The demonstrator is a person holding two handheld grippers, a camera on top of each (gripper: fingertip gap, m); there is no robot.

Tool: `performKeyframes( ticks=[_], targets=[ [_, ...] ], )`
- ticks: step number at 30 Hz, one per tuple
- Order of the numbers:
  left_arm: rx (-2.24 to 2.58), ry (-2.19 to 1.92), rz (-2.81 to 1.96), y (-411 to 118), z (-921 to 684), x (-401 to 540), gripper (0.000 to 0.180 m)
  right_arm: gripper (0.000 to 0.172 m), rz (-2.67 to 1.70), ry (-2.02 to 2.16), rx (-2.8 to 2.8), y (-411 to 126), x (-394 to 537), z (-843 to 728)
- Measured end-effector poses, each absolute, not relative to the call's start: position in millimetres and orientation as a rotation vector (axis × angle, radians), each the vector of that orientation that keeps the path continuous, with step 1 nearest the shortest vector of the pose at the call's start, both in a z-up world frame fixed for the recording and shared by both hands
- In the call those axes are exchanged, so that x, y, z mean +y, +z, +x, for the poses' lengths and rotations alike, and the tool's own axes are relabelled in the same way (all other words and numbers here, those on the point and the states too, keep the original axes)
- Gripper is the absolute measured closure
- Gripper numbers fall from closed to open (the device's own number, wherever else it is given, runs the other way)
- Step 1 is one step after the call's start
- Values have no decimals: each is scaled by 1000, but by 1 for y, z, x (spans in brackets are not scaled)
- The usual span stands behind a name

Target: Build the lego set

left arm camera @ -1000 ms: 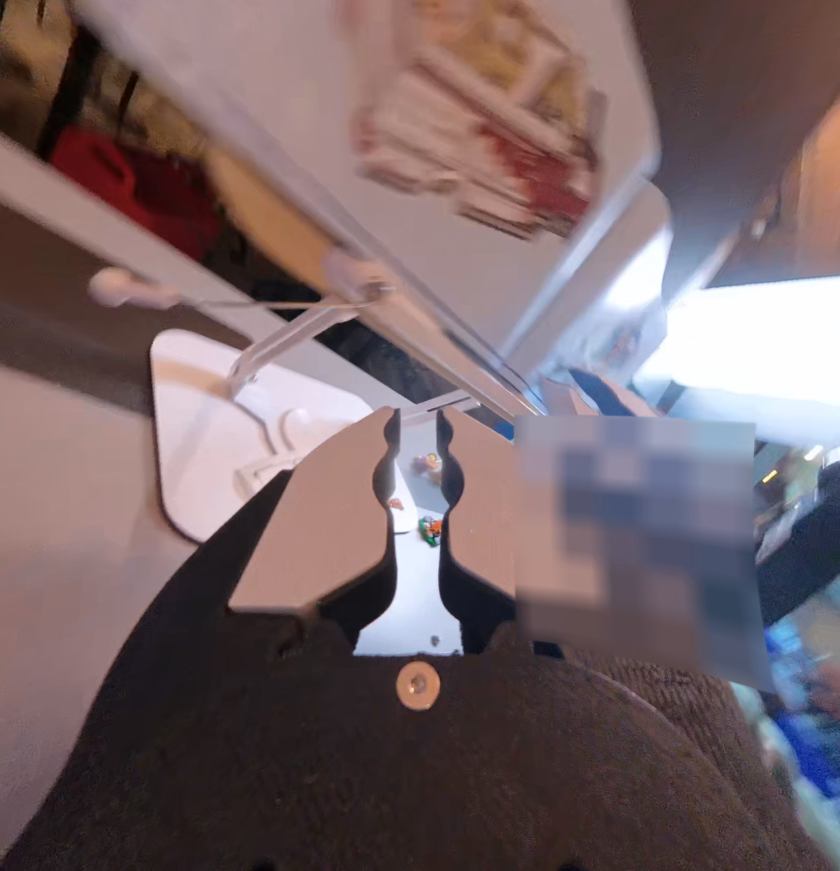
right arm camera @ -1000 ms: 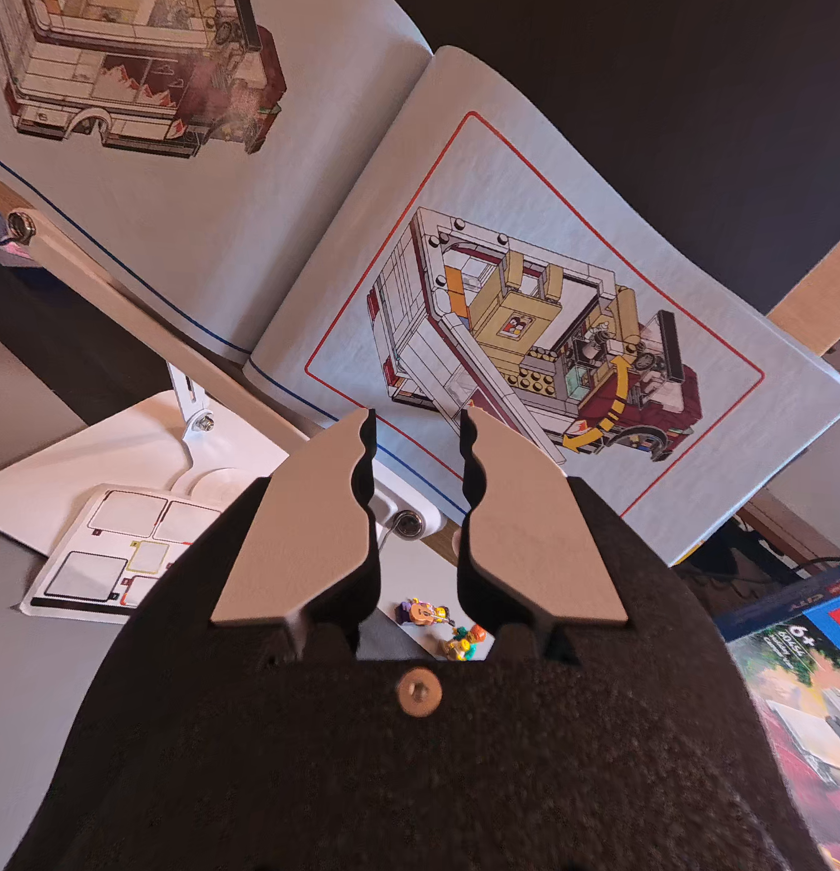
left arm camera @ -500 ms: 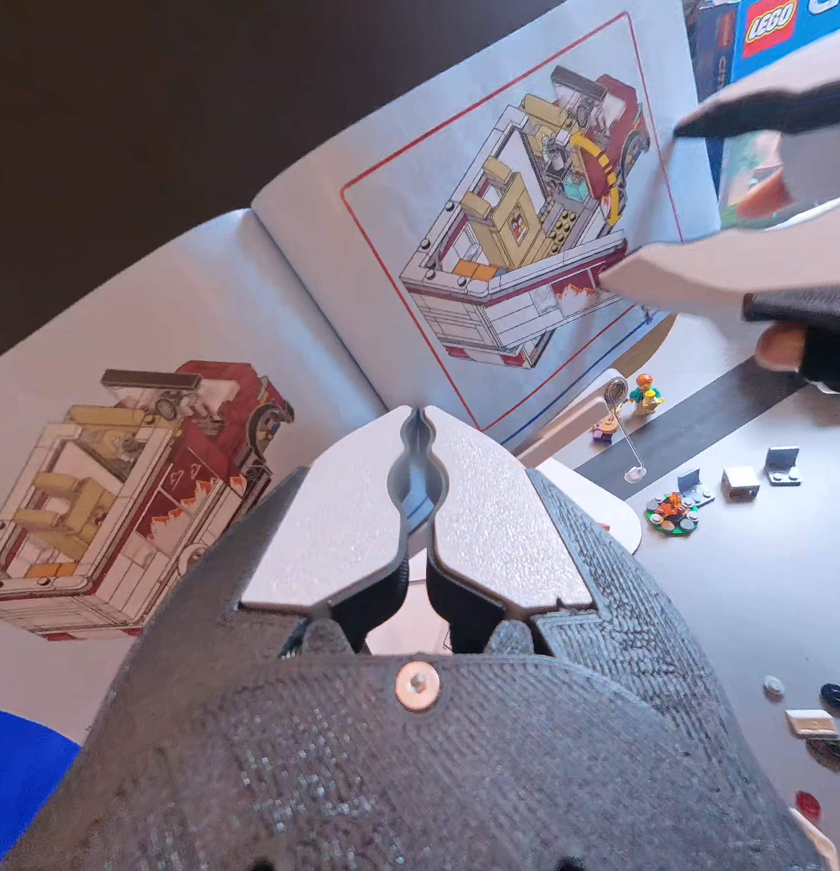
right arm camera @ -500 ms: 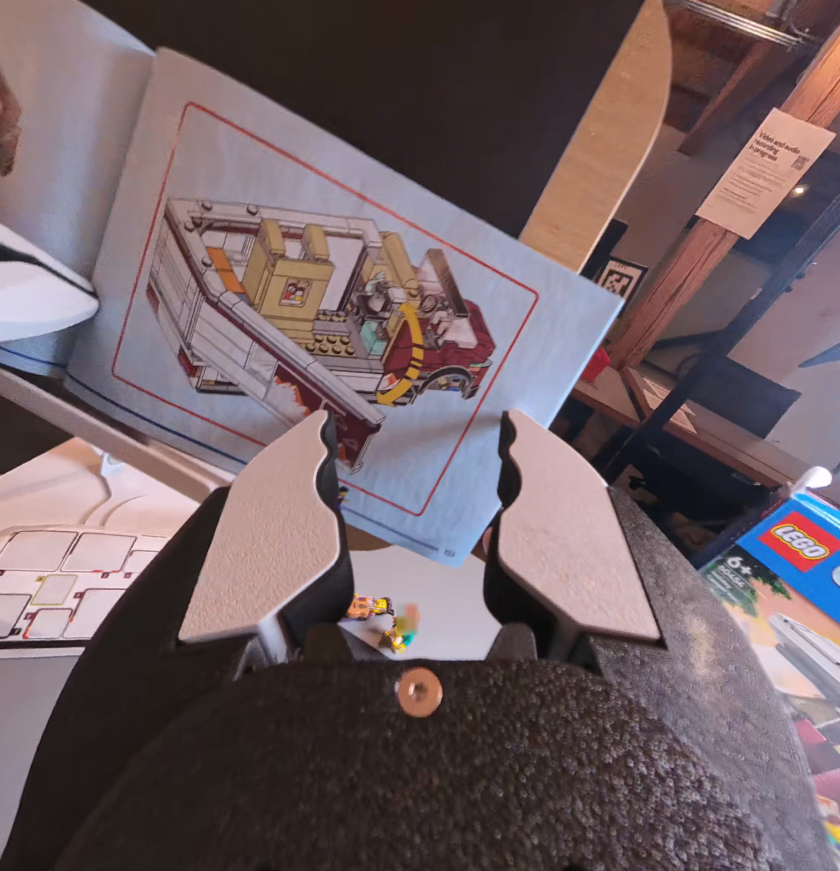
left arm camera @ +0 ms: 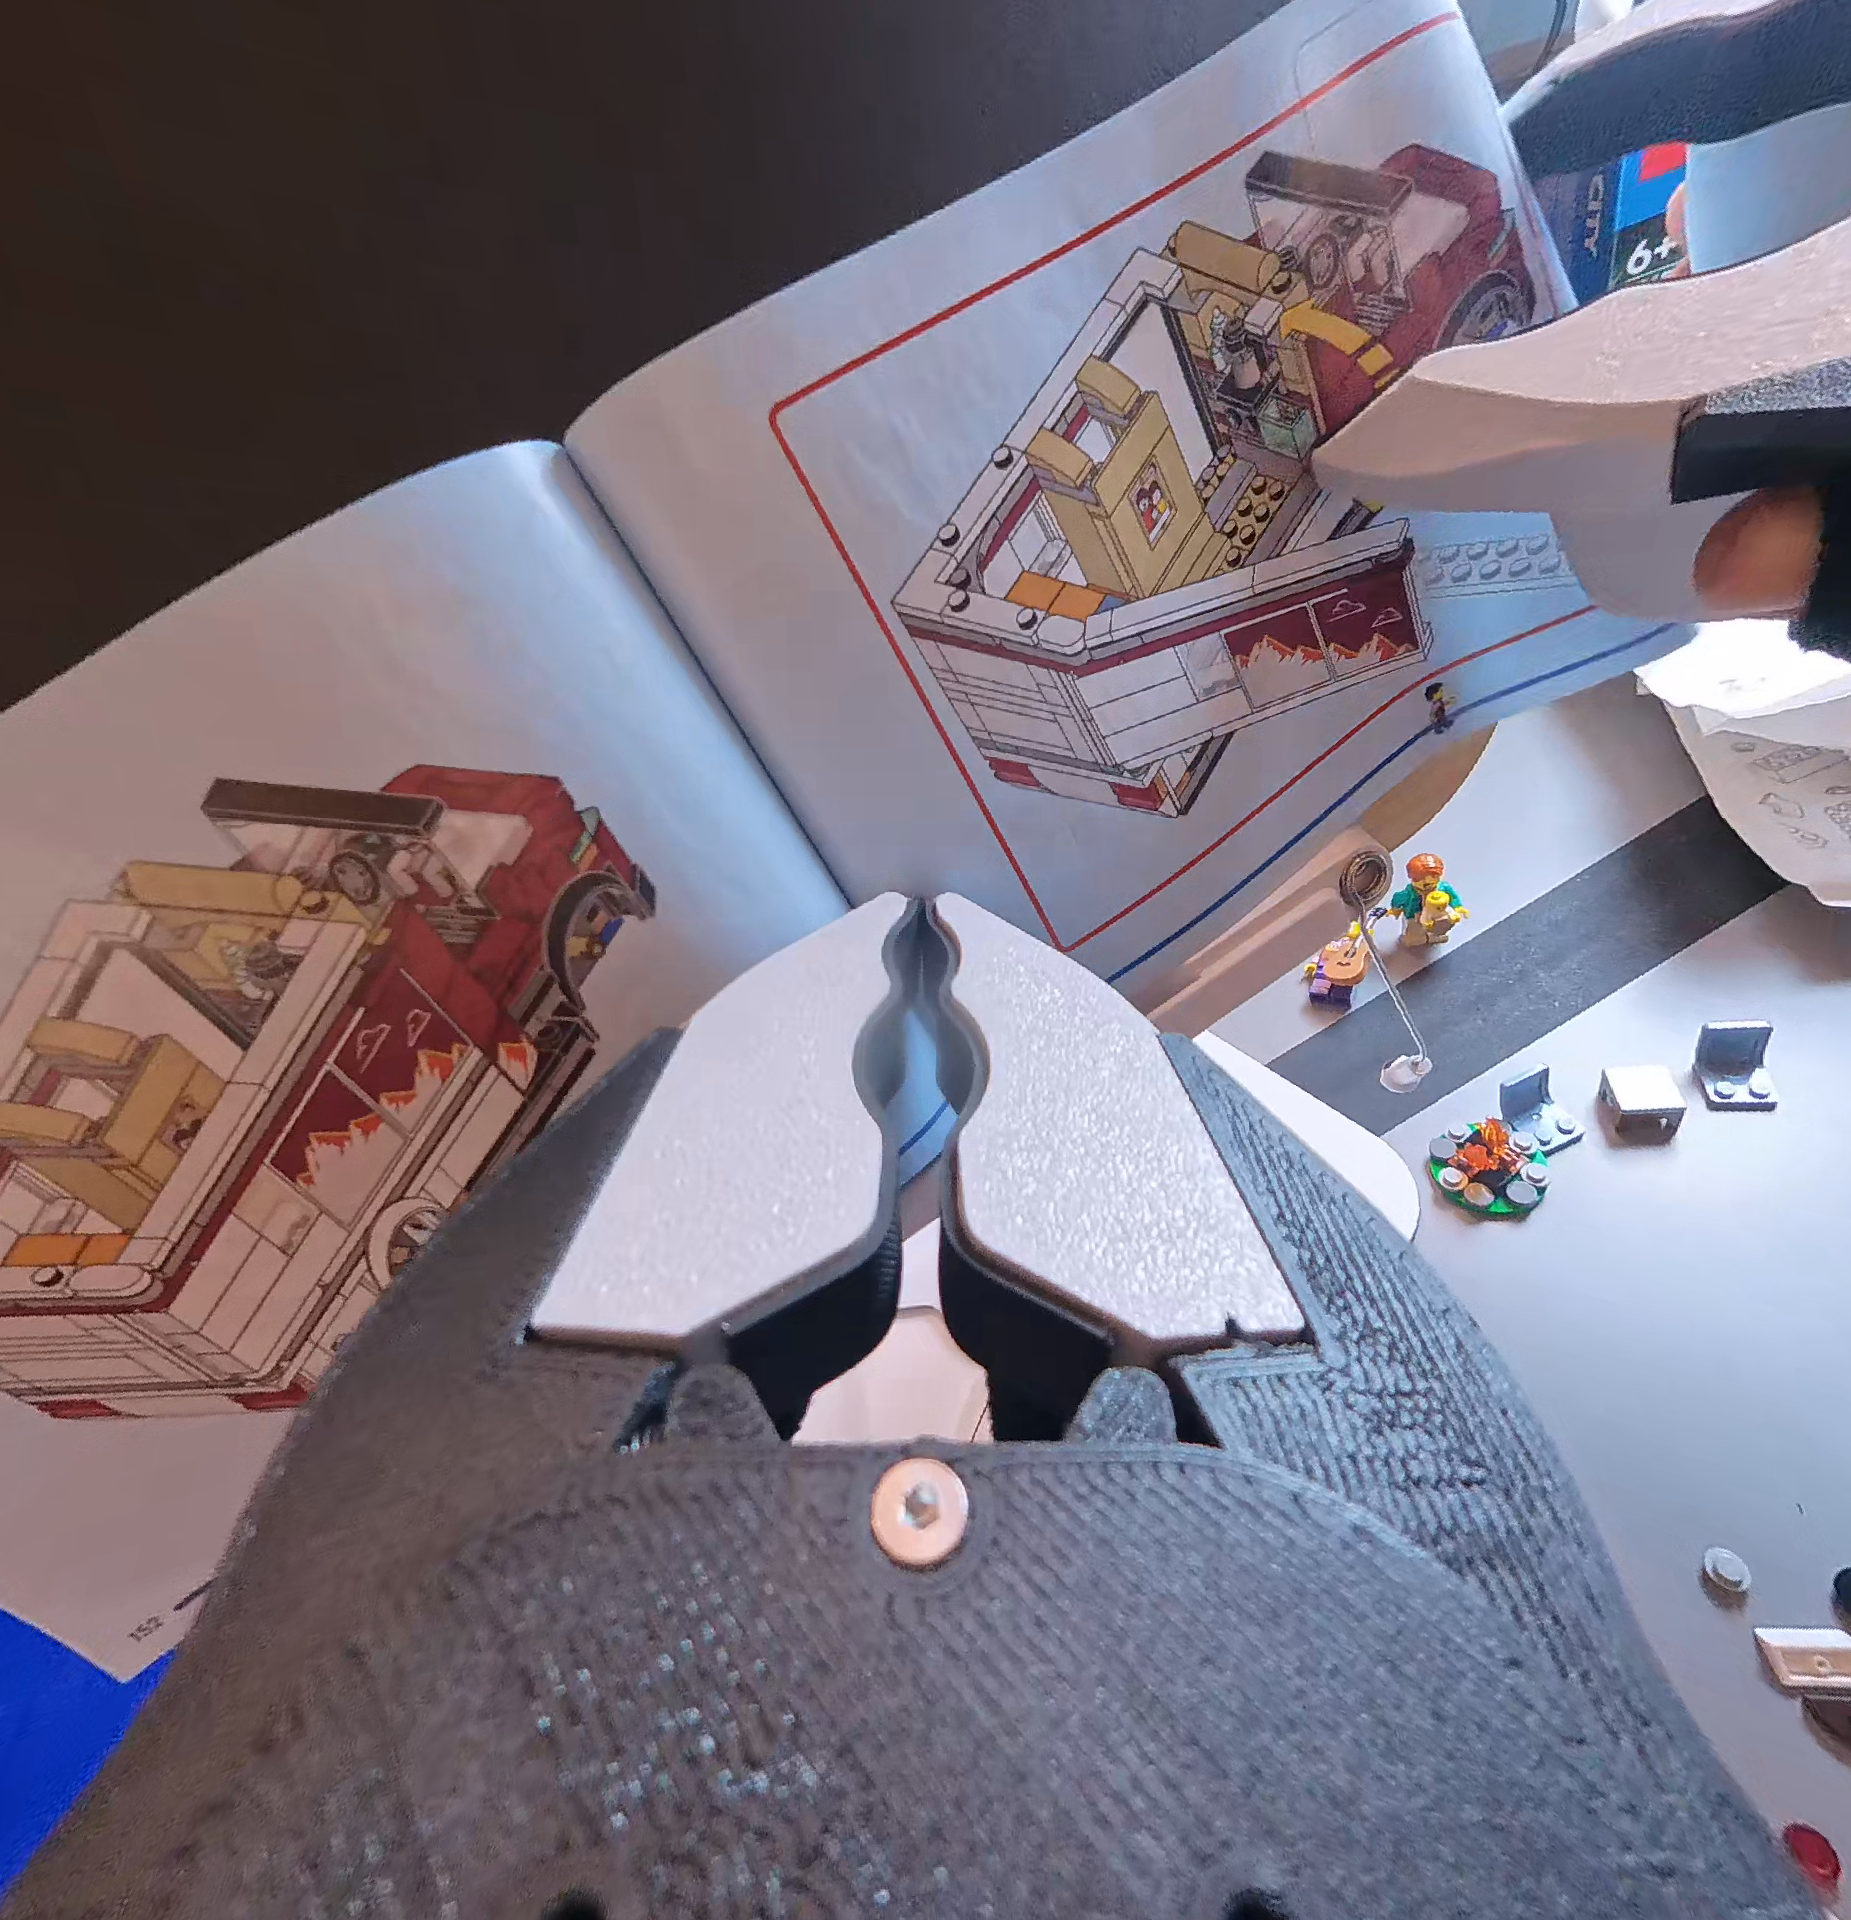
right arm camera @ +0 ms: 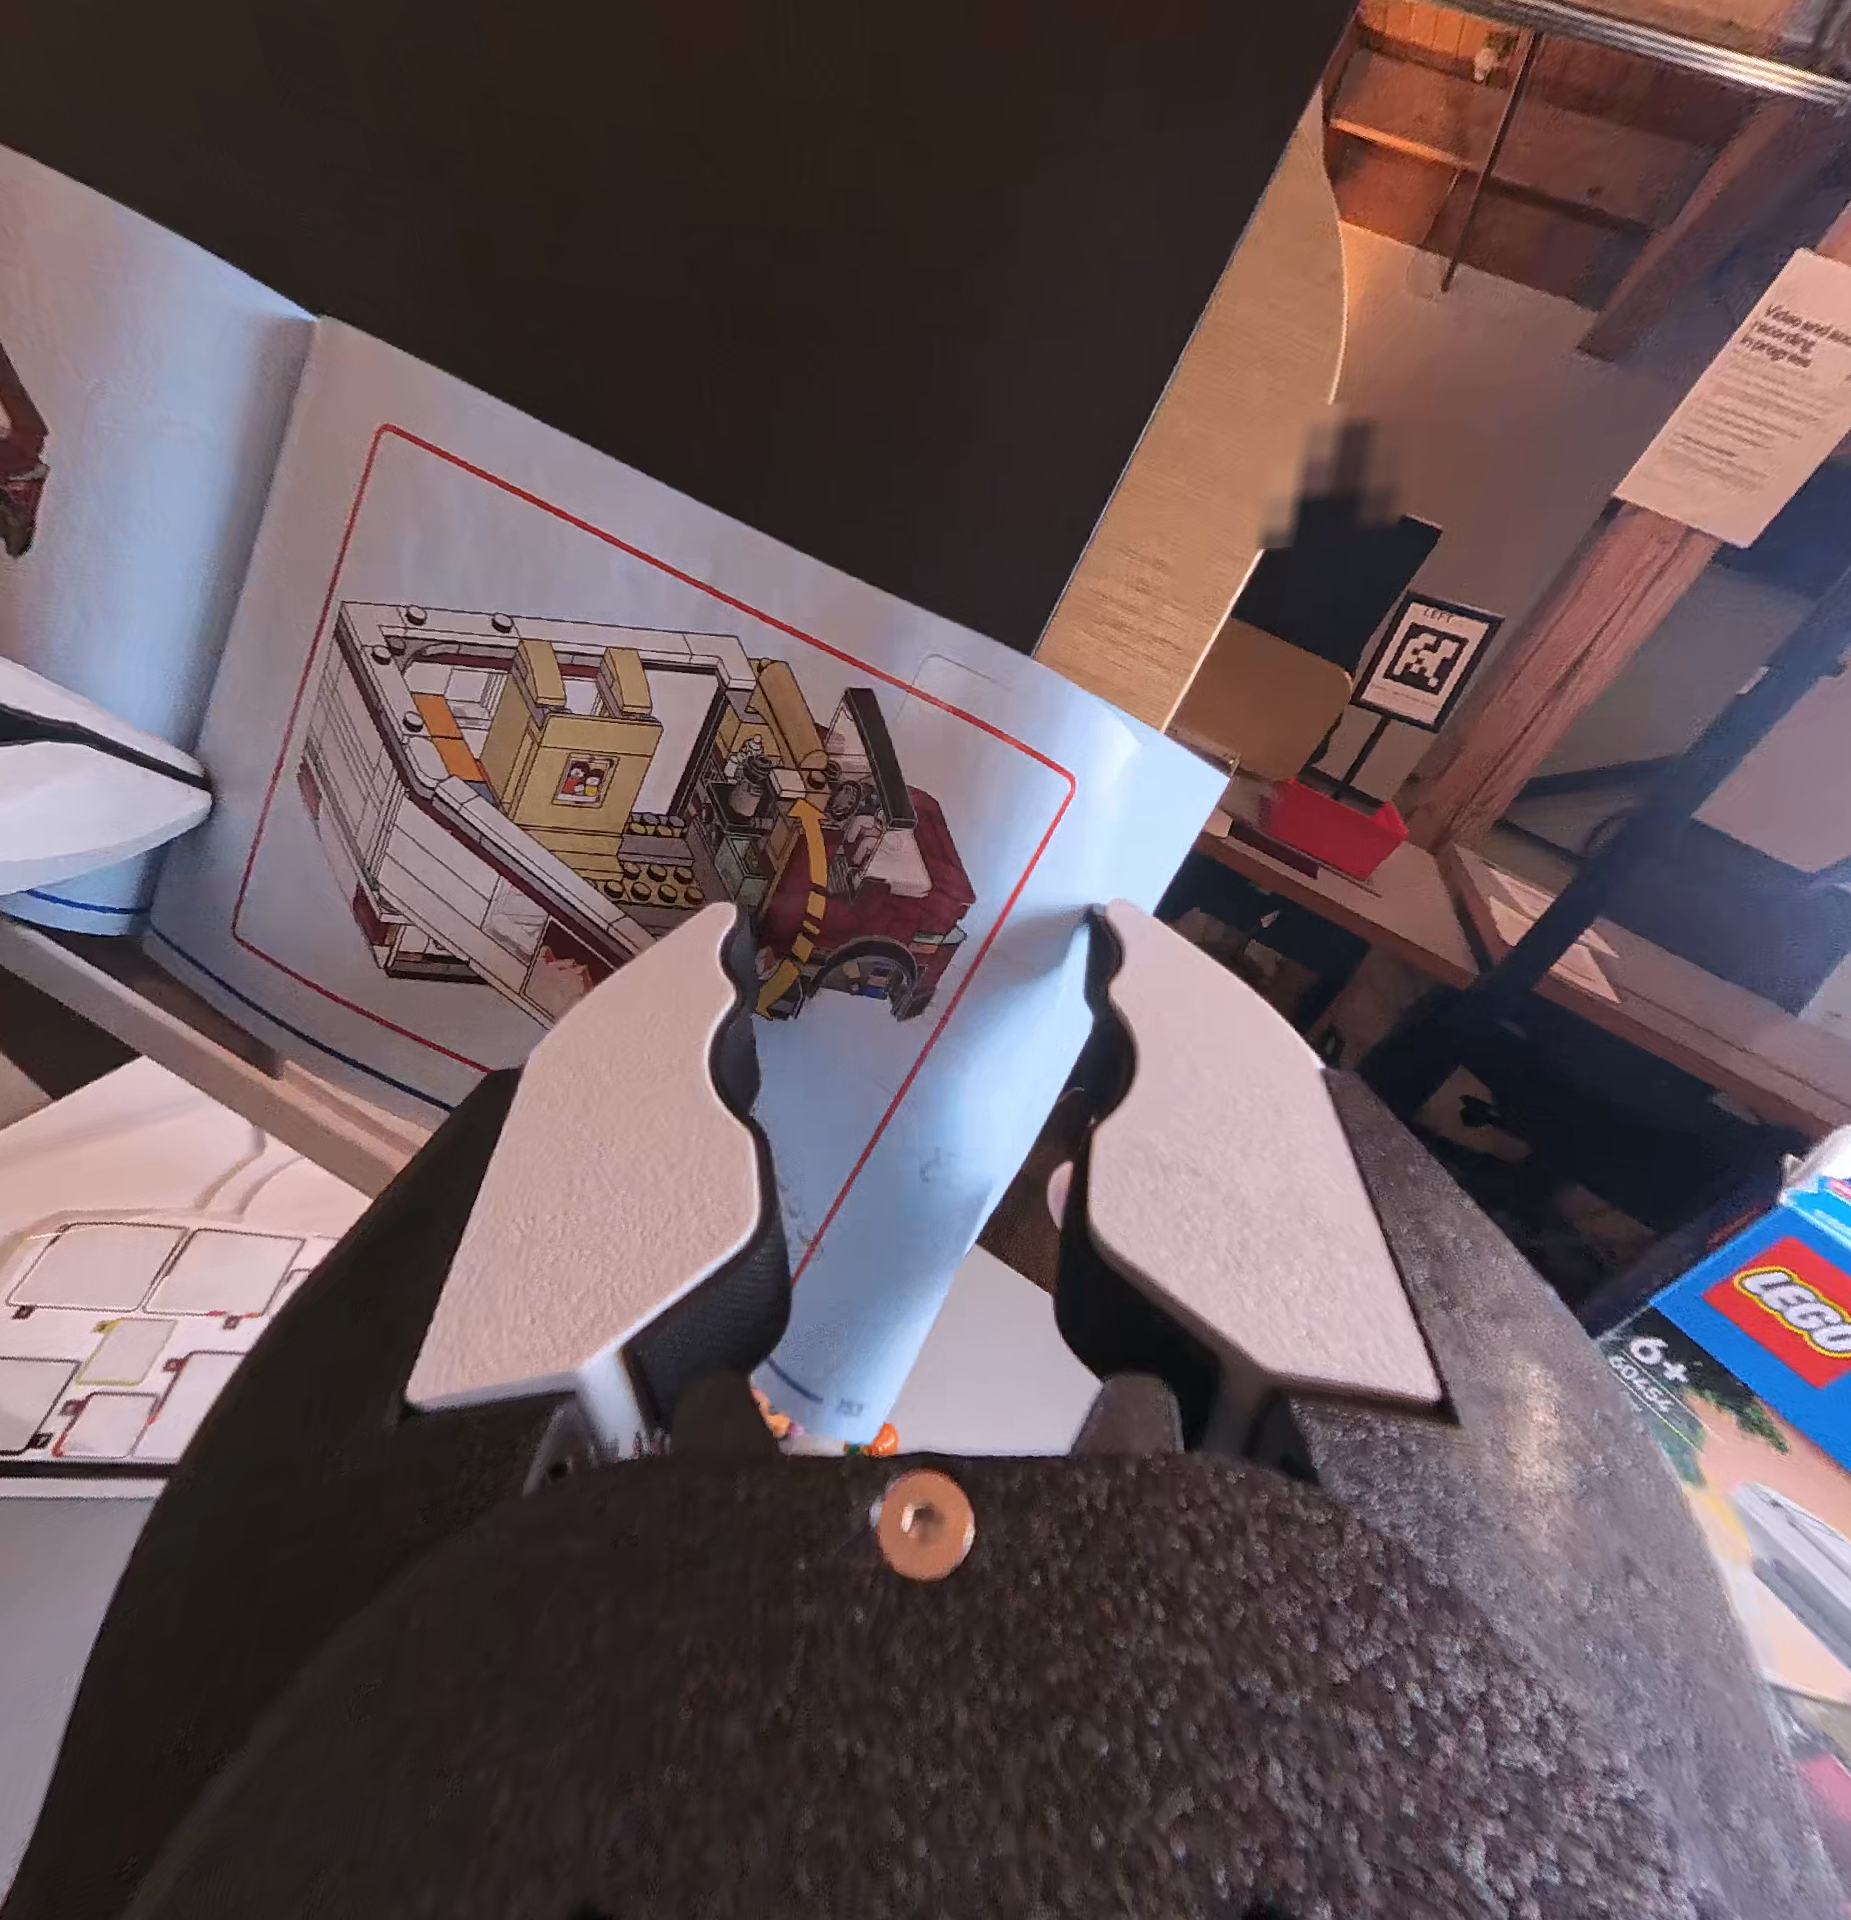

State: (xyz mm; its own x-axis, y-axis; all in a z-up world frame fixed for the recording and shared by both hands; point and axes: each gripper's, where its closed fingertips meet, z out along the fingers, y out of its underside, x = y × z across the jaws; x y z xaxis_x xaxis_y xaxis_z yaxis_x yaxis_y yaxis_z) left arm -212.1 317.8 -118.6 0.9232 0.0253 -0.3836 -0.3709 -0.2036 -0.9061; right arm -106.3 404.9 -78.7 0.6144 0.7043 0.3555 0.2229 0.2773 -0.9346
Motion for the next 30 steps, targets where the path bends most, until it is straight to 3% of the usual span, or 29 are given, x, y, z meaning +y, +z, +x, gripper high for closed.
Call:
performKeyframes(
  ticks=[2,7,10,14,15,18,22,27,30],
  targets=[
    [258,354,-1744,-119,-212,318,180,137,-1250,385,-875,-74,400,-100],
    [266,352,-1741,-119,-212,318,180,147,-1190,442,-905,-77,381,-95],
    [262,338,-1744,-119,-211,317,180,146,-1188,547,-968,-90,367,-92],
    [264,327,-1741,-118,-211,317,180,128,-1336,669,-1093,-131,364,-88],
    [261,326,-1742,-118,-210,317,180,133,-1340,702,-1129,-136,360,-88],
    [259,308,-1748,-118,-210,317,180,168,-1227,867,-1182,-120,332,-87],
    [288,146,-1704,-108,-199,306,179,172,-1112,1089,-1286,-91,280,-100],
    [211,-370,-1536,-71,-169,257,143,172,-1012,973,-1487,-101,238,-143],
    [188,-513,-1463,-47,-170,232,130,172,-968,860,-1582,-116,222,-173]
  ],
)
